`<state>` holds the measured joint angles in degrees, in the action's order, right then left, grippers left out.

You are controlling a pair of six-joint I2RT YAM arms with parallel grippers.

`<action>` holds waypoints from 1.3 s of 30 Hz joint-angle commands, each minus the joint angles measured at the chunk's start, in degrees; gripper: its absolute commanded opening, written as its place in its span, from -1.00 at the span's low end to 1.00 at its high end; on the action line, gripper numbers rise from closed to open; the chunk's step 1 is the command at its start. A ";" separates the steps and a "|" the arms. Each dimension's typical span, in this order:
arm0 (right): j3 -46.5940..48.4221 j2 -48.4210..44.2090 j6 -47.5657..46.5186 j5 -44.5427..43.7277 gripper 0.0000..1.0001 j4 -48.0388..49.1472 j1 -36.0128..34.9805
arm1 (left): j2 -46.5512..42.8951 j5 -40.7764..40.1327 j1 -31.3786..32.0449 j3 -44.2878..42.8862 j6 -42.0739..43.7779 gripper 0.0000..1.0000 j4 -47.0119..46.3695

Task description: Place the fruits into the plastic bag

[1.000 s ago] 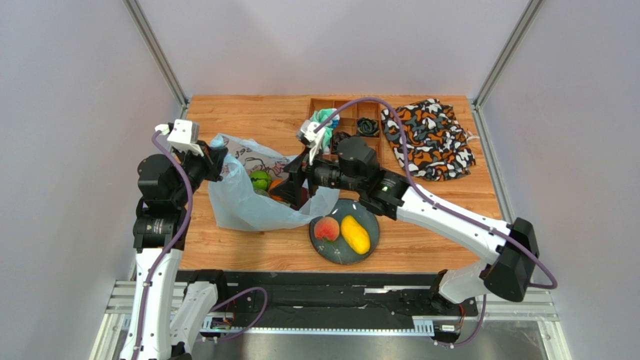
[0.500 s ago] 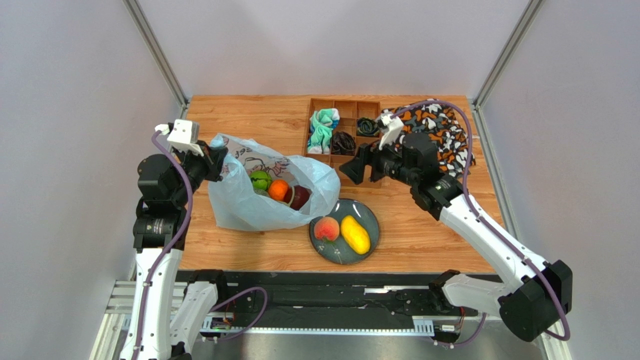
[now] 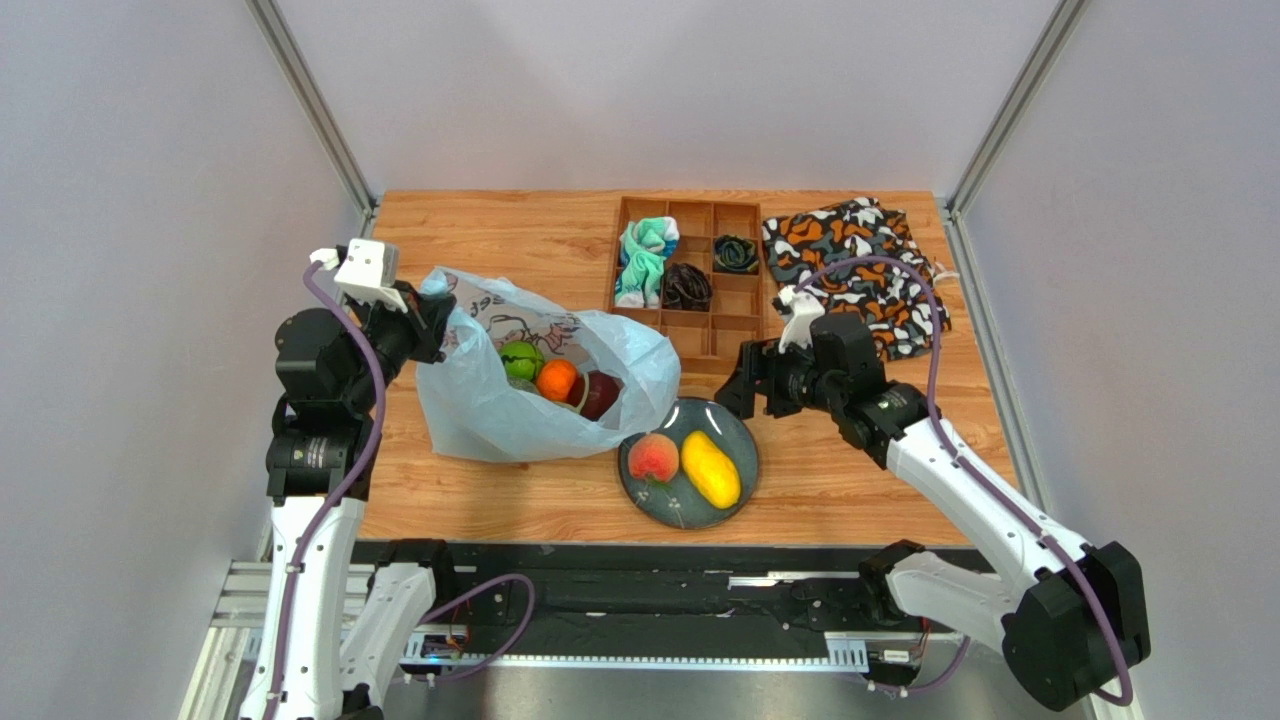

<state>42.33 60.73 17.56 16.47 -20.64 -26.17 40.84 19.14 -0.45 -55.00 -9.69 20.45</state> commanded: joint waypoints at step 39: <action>-0.40 16.43 -0.95 -22.27 0.59 -4.14 -23.57 | -0.32 0.46 0.27 -0.37 -0.50 -1.00 -0.85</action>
<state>39.55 76.09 16.29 -3.55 -24.29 -49.45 40.84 19.16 -0.45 -55.00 -9.74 20.45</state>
